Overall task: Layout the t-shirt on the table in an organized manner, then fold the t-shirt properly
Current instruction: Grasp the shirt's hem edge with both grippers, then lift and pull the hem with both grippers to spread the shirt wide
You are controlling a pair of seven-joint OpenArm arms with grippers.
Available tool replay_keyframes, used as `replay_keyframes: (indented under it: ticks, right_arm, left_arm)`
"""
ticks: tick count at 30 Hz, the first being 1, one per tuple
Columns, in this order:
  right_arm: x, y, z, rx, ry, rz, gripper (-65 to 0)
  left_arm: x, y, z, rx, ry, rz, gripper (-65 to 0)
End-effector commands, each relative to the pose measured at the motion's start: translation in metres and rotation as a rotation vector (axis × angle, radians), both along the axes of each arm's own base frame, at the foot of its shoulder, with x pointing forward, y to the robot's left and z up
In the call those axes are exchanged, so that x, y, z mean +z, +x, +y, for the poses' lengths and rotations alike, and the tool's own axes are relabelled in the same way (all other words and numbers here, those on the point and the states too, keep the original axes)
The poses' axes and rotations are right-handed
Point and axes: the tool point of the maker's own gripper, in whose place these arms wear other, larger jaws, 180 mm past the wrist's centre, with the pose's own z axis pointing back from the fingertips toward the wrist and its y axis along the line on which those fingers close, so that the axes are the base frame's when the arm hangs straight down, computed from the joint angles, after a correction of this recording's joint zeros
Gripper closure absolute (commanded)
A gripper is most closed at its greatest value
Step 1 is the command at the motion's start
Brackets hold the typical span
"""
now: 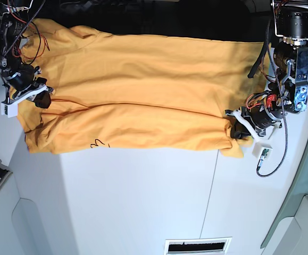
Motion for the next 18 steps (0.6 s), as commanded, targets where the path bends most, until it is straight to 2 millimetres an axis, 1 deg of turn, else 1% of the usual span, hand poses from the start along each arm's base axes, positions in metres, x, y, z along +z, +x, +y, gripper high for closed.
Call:
replay_keyframes:
  ticks: [1,6,9,11,12,14,16,18]
  right_arm:
    - [0.019,0.017,-0.005,0.006,-0.01,-0.074,0.0]
    - [0.042,0.039,-0.003,0.02,-0.01,-0.15,0.0]
    - [0.062,0.06,-0.003,0.023,-0.013,-0.209,0.0]
    - [0.083,0.083,-0.002,0.028,-0.015,-0.271,0.0]
    - [0.097,0.096,-0.003,0.027,-0.019,-0.31,0.0]
    - [0.128,0.123,-0.006,0.025,-0.05,-0.389,0.0]
    - [0.157,0.149,-0.01,0.022,-0.099,-0.456,0.0]
    - [0.18,0.171,-0.014,0.019,-0.132,-0.493,0.0]
  left_arm:
    - [0.023,0.017,0.004,-0.003,-0.001,-0.074,0.0]
    - [0.039,0.032,0.011,-0.004,0.015,-0.11,0.0]
    - [0.051,0.042,0.012,-0.002,0.014,-0.148,0.0]
    - [0.066,0.054,0.014,0.004,0.013,-0.199,0.0]
    - [0.074,0.062,0.015,0.016,0.012,-0.224,0.0]
    - [0.09,0.078,0.025,0.076,0.015,-0.256,0.0]
    - [0.093,0.092,0.038,0.149,0.019,-0.251,0.0]
    - [0.084,0.103,0.049,0.194,0.022,-0.211,0.0]
